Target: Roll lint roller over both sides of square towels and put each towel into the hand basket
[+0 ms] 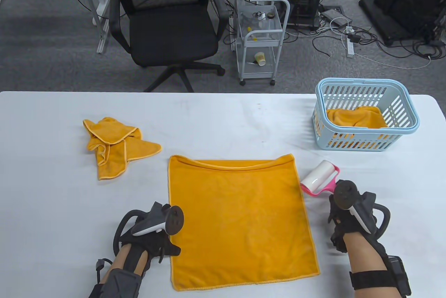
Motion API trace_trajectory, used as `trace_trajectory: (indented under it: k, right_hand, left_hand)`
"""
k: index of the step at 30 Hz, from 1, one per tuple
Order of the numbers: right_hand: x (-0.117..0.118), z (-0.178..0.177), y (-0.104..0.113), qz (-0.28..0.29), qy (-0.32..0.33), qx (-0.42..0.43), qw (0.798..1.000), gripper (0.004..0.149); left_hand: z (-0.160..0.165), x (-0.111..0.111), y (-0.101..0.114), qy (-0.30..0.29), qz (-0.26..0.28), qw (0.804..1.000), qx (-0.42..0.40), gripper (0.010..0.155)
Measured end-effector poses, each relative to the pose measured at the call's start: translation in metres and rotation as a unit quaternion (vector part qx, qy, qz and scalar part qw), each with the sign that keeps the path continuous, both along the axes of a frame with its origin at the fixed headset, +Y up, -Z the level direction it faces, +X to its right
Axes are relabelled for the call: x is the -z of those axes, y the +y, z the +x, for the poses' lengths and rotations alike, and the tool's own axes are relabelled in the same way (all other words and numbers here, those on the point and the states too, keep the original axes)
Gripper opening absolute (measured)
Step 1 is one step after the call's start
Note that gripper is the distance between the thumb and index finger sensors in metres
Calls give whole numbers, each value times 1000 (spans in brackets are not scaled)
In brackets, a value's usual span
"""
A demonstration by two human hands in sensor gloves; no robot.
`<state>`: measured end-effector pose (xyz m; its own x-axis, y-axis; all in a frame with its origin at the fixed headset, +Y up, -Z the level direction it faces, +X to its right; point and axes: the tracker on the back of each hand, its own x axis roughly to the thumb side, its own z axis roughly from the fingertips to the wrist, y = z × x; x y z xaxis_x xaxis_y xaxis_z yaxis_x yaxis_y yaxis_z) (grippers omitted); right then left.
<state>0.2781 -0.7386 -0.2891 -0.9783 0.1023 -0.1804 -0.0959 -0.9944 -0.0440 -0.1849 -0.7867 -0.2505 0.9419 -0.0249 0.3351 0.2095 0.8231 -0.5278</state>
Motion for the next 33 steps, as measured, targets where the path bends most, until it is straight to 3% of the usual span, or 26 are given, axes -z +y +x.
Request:
trace_trajectory:
  k: [4, 6, 9, 12, 17, 21, 26, 31, 33]
  right_hand:
    - [-5, -58, 14, -34, 140, 9, 990, 57]
    - [-13, -108, 18, -67, 242, 17, 968, 57]
    - [-29, -158, 13, -99, 332, 17, 938, 57]
    - [-49, -208, 1, -117, 403, -16, 908, 58]
    - [-68, -245, -14, -130, 449, -47, 883, 58]
    - [-72, -249, -21, -135, 454, -79, 877, 58]
    - [-61, -223, -14, -170, 421, -119, 883, 58]
    - [-46, -170, -2, -222, 345, -170, 896, 58]
    - [-37, -132, 3, -251, 288, -201, 902, 57]
  left_hand:
    - [5, -1, -1, -12, -2, 1000, 26, 103]
    - [7, -2, -2, -17, 0, 999, 38, 104]
    - [7, -2, -2, -17, 1, 999, 40, 104]
    - [7, -3, -3, -16, 1, 999, 38, 104]
    - [7, -2, -3, -15, 2, 999, 37, 103]
    - [7, -2, -3, -16, 2, 999, 37, 103]
    - [7, -2, -3, -16, 2, 999, 38, 103]
    - [7, -2, -3, -17, 2, 999, 39, 103]
    - [7, -2, -3, -17, 2, 999, 39, 103]
